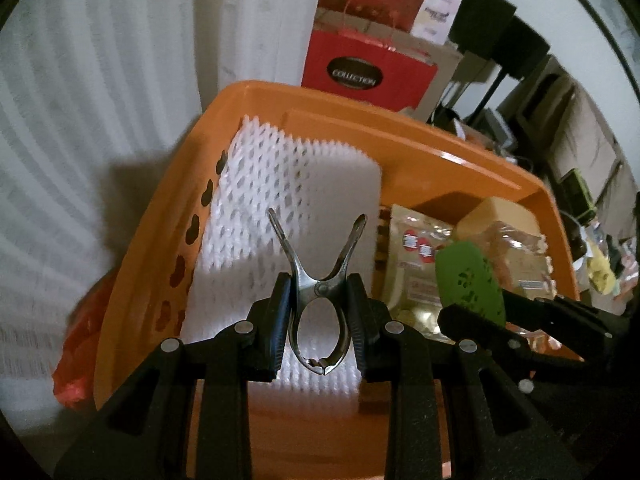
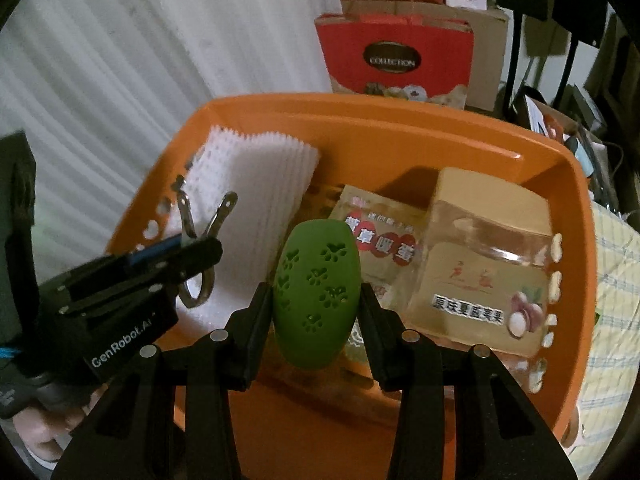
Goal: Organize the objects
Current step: 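Open the left gripper over the foam sleeve while the right releases the green case in the basket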
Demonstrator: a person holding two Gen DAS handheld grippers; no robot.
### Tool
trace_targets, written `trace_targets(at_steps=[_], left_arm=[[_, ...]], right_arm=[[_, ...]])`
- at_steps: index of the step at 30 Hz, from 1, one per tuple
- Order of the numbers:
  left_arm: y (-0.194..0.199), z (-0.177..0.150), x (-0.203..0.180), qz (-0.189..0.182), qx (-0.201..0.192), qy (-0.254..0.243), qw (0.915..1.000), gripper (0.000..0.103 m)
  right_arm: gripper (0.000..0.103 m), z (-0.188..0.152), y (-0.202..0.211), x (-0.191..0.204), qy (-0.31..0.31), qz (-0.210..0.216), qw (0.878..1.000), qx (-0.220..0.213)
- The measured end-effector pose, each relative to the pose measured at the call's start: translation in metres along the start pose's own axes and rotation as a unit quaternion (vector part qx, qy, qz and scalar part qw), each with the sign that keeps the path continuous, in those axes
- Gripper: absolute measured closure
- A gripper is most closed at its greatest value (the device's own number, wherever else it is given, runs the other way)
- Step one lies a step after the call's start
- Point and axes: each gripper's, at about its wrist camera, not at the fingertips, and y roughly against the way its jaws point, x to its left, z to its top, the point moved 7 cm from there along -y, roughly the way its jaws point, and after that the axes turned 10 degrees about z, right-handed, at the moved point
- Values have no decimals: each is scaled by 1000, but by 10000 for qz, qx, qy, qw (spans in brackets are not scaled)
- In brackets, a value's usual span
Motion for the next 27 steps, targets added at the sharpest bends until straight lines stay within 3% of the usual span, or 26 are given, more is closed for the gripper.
trace_targets(at_steps=[7,10,12,17,21,27], left_arm=[[-20,-1,3,56,258,29,9996,77],[-22,-3,6,-42,338,105,9994,67],[-20,-4,8,-159,334,206,9991,52],[-7,1,8,-356,225,372,9984,47],[7,5,6,-379,45,372,9986,34],[35,6,-4,-359,-215,227,9989,32]], right_arm=[[58,1,-17,4,291,-469,9983,192],[60,1,-19,3,388,-605,9972,220],[56,2,-16,3,378,-556,9976,175],[53,6,3,5,435,-539,9976,-60],[51,7,24,6,524,-561,9967,-262],[50,4,61,6,478,-478,9959,-598]])
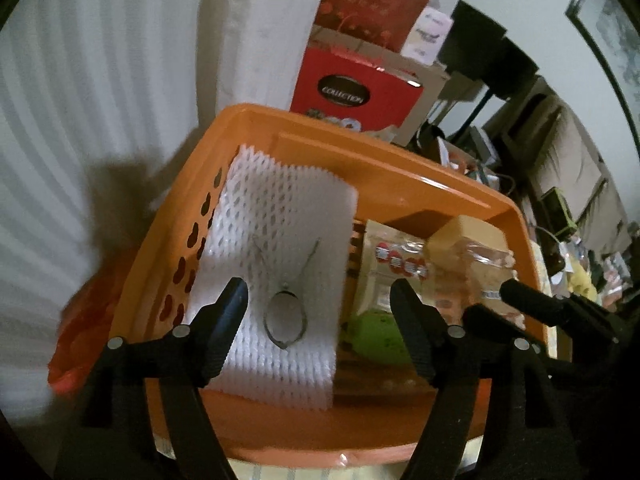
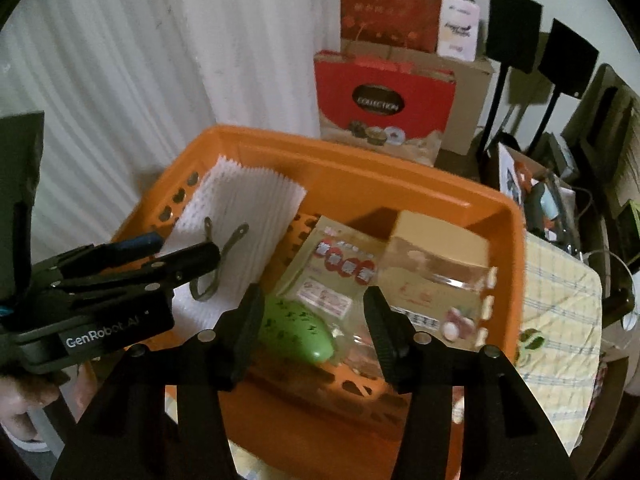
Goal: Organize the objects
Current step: 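Open the left gripper over the foam sleeve while the right releases the green case in the basket, then withdraw both grippers from the basket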
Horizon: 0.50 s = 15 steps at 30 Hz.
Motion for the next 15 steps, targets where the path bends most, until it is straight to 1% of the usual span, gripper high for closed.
trace_targets(at_steps=[1,3,10,15], left_arm=[[4,-1,-3,-13,-31,-29,10000,31],[11,-2,-8,-28,-87,-74,9999,26],[29,-9,-24,-71,-242,-184,9995,23],[35,-15,-34,-81,-276,-224,9993,17]], right_arm=[[50,-1,6,0,-13,7,10000,-42],[50,-3,17,-5,-64,10,9999,-128],[48,-14,42,-23,-234,-81,9993,-287],[48,-22,56,-38,-396,-125,9984,-396]])
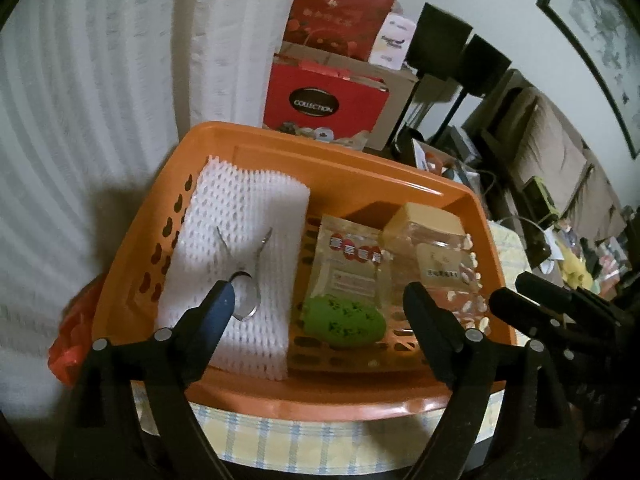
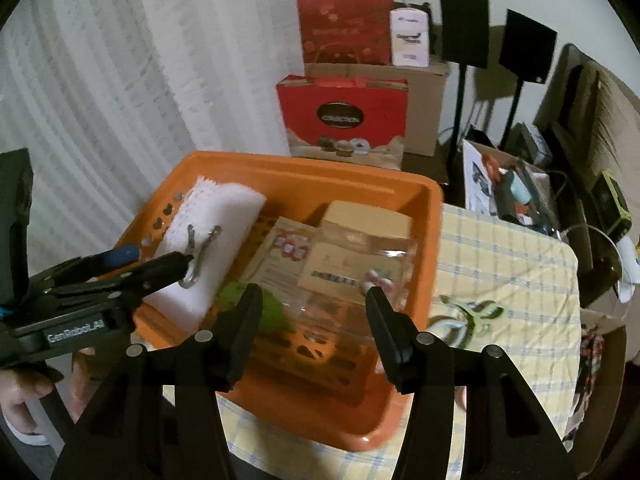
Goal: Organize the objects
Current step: 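Withdraw both grippers from the basket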
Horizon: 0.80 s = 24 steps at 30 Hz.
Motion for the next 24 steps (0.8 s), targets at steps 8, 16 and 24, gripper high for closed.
trace_targets(at_steps=[8,16,24], left_arm=[[11,-8,-17,-17,-34,-98,9999,12],[20,-19,-36,84,-84,-482,9988,7],[31,-30,-62,23,-244,-760,9968,0]], right_arm=[[32,-10,22,-26,-94,-347,9991,-234],[22,-24,35,-52,-381,-355,9983,-267],[17,-35,51,-70,-455,-474,9974,-301]])
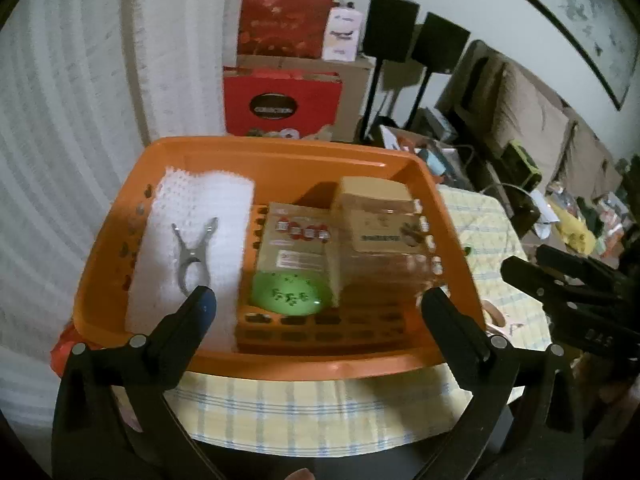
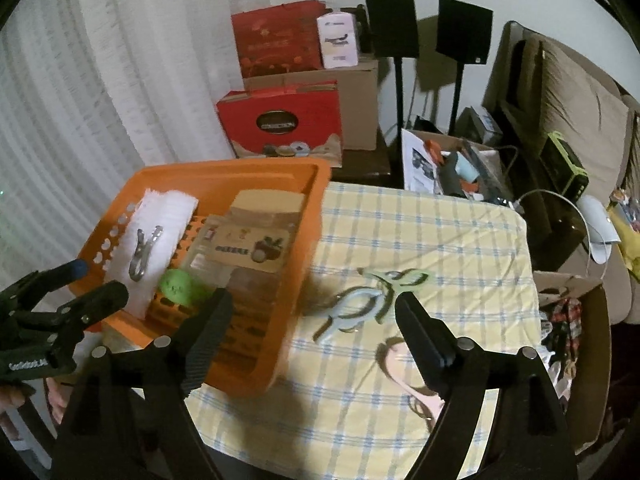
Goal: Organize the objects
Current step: 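Withdraw both grippers from the basket, then move the right gripper to the pink plastic clamp and grasp it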
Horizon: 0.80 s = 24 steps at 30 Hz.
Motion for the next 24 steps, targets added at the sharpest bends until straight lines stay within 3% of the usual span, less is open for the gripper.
trace_targets(at_steps=[12,24], left_arm=[[9,-9,-60,-203,-126,-440,9987,0],[2,-28,-116,-585,64,-645,9962,0]], right_arm=[[4,-17,24,-49,-211,-257,9994,-25],[4,-44,41,-106,-417,-584,9974,26]])
